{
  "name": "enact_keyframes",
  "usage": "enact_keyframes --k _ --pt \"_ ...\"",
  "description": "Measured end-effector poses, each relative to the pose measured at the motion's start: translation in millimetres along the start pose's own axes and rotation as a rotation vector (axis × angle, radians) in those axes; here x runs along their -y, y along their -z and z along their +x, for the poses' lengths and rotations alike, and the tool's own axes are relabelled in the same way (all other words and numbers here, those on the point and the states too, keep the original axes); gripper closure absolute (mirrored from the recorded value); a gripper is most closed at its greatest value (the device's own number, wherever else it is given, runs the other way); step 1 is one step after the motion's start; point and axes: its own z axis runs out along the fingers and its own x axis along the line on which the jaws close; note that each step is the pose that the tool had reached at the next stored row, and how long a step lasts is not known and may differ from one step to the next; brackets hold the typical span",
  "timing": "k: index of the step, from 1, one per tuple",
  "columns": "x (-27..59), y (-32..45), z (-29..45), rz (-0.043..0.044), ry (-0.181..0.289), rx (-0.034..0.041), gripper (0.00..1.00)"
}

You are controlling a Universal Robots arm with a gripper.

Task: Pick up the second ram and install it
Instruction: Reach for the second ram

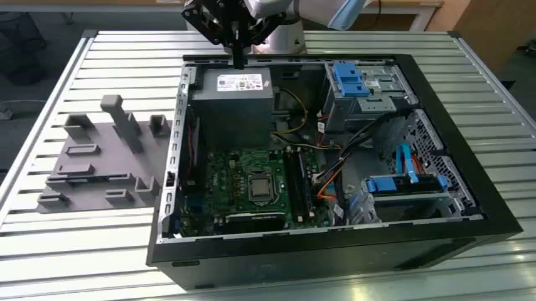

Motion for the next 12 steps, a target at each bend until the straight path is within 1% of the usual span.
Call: enact_keyframes --k 6,12 --pt "0.0 0.1 0.5 0.0002 0.000 -0.0001 0.89" --pt "0.3 0.1 3.9 0.0000 0.000 0.0000 0.89"
